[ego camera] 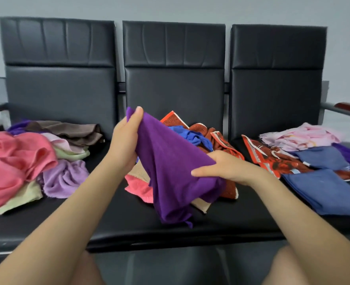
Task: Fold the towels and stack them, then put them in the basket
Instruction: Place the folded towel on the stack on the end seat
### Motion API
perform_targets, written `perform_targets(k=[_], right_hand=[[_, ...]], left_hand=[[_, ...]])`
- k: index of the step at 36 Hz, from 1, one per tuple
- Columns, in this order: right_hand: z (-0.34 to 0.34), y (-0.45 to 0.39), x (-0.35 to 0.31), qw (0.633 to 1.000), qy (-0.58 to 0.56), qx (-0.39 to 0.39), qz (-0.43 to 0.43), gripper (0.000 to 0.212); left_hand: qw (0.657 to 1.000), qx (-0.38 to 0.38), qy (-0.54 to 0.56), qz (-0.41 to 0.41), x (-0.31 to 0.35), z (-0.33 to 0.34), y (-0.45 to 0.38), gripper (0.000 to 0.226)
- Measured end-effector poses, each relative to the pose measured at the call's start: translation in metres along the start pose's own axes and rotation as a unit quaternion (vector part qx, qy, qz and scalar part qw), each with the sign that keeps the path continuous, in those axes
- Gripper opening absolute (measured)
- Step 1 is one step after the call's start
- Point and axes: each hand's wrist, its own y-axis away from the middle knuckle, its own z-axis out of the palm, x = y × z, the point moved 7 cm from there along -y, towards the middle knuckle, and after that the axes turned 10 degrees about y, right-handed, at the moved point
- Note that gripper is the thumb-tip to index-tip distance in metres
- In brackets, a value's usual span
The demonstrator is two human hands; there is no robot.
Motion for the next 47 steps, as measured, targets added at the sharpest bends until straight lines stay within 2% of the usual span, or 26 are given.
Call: perform_targets(k=[4,8,9,10,13,14,17,19,27,30,34,37,40,42,46,47], right_hand=[[-0.025,0.014,0.014,0.983,-0.169,0.068,0.001,0.031],[-0.047,0.034,0.014,0.941,-0.308,0.132,-0.033,0.073],[-0.052,0.037,0.014,0.931,-0.332,0.146,-0.044,0.075],[-0.057,0.042,0.01,0.919,-0.354,0.165,-0.054,0.068],[-0.071,0.058,-0.008,0.881,-0.407,0.222,-0.096,0.024],[-0.075,0.063,-0.014,0.87,-0.42,0.237,-0.103,0.018],[-0.084,0.069,-0.019,0.847,-0.452,0.262,-0.099,0.021],[-0.084,0.066,-0.017,0.842,-0.465,0.262,-0.082,0.023],[-0.055,0.031,0.025,0.84,-0.495,0.223,0.02,0.021],[-0.045,0.01,0.048,0.841,-0.49,0.217,0.071,0.017],[-0.04,-0.012,0.075,0.843,-0.474,0.218,0.129,0.026],[-0.053,-0.023,0.095,0.822,-0.478,0.273,0.146,0.019],[-0.064,-0.035,0.115,0.799,-0.48,0.326,0.158,0.038],[-0.072,-0.045,0.124,0.795,-0.474,0.351,0.144,0.042],[-0.087,-0.061,0.128,0.798,-0.447,0.396,0.083,0.017],[-0.09,-0.067,0.131,0.798,-0.437,0.407,0.077,0.019]], left_hand=[[0.997,0.064,0.036,-0.001,0.012,-0.014,0.001,0.026],[0.993,0.101,0.063,-0.019,0.022,-0.022,0.012,0.023],[0.991,0.103,0.076,-0.028,0.023,-0.022,0.015,0.022],[0.989,0.103,0.095,-0.041,0.026,-0.02,0.018,0.022],[0.981,0.071,0.156,-0.088,0.033,-0.013,0.025,0.023],[0.98,0.051,0.164,-0.097,0.036,-0.01,0.026,0.025],[0.982,-0.001,0.154,-0.107,0.042,0.0,0.029,0.027],[0.984,-0.005,0.139,-0.112,0.038,0.001,0.029,0.027],[0.98,0.109,0.092,-0.142,-0.018,-0.042,0.002,0.007],[0.979,0.146,0.055,-0.132,-0.04,-0.063,-0.016,0.012],[0.979,0.161,-0.059,-0.114,-0.064,-0.081,-0.042,0.017],[0.977,0.145,-0.1,-0.122,-0.072,-0.083,-0.058,0.018],[0.977,0.139,-0.093,-0.131,-0.079,-0.08,-0.072,0.016],[0.977,0.146,-0.101,-0.114,-0.082,-0.079,-0.082,0.012],[0.978,0.147,-0.15,-0.018,-0.085,-0.081,-0.104,0.019],[0.975,0.148,-0.167,0.005,-0.087,-0.082,-0.108,0.016]])
